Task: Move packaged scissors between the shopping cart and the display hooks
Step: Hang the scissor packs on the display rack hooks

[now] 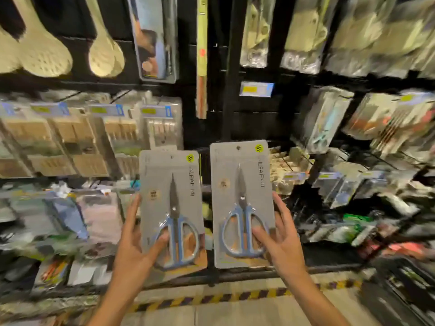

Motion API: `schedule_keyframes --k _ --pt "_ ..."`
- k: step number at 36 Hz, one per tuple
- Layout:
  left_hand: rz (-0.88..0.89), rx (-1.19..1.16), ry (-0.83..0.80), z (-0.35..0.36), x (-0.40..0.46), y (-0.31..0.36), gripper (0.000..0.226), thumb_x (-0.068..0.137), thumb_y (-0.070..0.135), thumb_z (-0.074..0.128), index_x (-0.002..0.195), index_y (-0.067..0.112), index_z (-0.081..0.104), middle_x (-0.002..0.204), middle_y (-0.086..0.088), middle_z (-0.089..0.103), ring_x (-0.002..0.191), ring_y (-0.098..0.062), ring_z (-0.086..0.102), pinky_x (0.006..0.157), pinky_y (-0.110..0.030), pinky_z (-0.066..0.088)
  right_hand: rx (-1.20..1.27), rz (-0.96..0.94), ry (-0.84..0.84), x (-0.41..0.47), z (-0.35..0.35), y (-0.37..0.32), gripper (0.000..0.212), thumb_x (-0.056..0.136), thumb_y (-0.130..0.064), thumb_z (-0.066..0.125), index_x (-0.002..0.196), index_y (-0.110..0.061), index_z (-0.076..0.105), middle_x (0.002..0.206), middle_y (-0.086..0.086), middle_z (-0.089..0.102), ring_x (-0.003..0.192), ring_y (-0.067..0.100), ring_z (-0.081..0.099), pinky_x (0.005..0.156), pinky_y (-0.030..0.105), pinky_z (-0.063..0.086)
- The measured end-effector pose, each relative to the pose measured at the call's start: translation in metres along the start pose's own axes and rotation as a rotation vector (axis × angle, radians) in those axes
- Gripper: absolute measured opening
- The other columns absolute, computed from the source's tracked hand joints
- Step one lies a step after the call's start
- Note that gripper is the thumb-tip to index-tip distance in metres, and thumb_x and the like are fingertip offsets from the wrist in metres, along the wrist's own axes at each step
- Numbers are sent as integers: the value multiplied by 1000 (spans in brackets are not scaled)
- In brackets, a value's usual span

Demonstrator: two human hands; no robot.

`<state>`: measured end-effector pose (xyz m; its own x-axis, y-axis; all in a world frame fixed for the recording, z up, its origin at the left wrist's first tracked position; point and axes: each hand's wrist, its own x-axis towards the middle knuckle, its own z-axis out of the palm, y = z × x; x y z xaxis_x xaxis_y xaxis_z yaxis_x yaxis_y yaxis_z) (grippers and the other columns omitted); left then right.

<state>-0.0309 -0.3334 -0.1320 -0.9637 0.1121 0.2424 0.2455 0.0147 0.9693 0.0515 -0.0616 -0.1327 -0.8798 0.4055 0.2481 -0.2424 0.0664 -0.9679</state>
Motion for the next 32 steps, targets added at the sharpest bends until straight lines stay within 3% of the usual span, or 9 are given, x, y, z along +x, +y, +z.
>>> schedule_keyframes --k 3,6,9,17,23,25,28,32 --pt "37 -25 -96 33 13 5 95 81 10 76 144 66 31 152 16 50 128 -1 58 101 -19 50 -34 -16 96 -2 -30 -11 76 90 -5 69 150 -37 35 144 -9 57 132 13 55 108 43 47" --pt "60 -47 -158 63 23 11 95 81 11 77 142 69 32 149 8 54 128 -5 59 97 -14 51 -63 -39 155 -1 -54 -19 76 89 -5 69 150 -35 35 135 -18 62 126 8 60 104 36 51" --pt "91 -47 -205 91 32 20 95 79 16 77 145 65 30 148 10 56 124 -3 61 100 -24 53 -60 -61 197 3 -76 -22 74 88 -5 68 149 -34 36 132 -24 63 124 4 60 100 27 53" --pt "202 -32 -233 167 58 37 95 86 8 75 149 61 27 153 24 46 132 -2 55 100 -17 50 -36 -130 260 41 -142 -18 72 90 -5 67 149 -33 37 135 -19 62 121 5 62 90 19 55" --pt "215 -15 -201 236 71 53 93 87 5 72 155 48 25 127 52 50 117 17 57 92 -9 51 -1 -151 220 93 -204 -8 75 87 -14 70 151 -33 36 146 -15 54 130 5 55 102 26 52" --pt "216 -5 -182 258 78 61 92 86 8 73 153 50 26 128 55 46 116 20 55 93 -10 50 14 -157 193 113 -223 -6 75 86 -14 70 151 -31 36 145 -20 53 132 2 53 103 26 50" --pt "230 25 -157 288 90 71 92 85 9 72 154 47 26 127 56 45 116 22 54 93 -12 49 37 -160 168 140 -247 -3 72 88 -9 68 149 -30 37 137 -21 59 125 2 59 93 18 53" --pt "247 50 -116 320 102 76 91 85 8 71 154 46 25 125 57 46 115 23 53 85 -1 48 30 -158 130 172 -274 2 71 91 -10 69 149 -34 37 142 -14 58 127 5 58 101 29 53"
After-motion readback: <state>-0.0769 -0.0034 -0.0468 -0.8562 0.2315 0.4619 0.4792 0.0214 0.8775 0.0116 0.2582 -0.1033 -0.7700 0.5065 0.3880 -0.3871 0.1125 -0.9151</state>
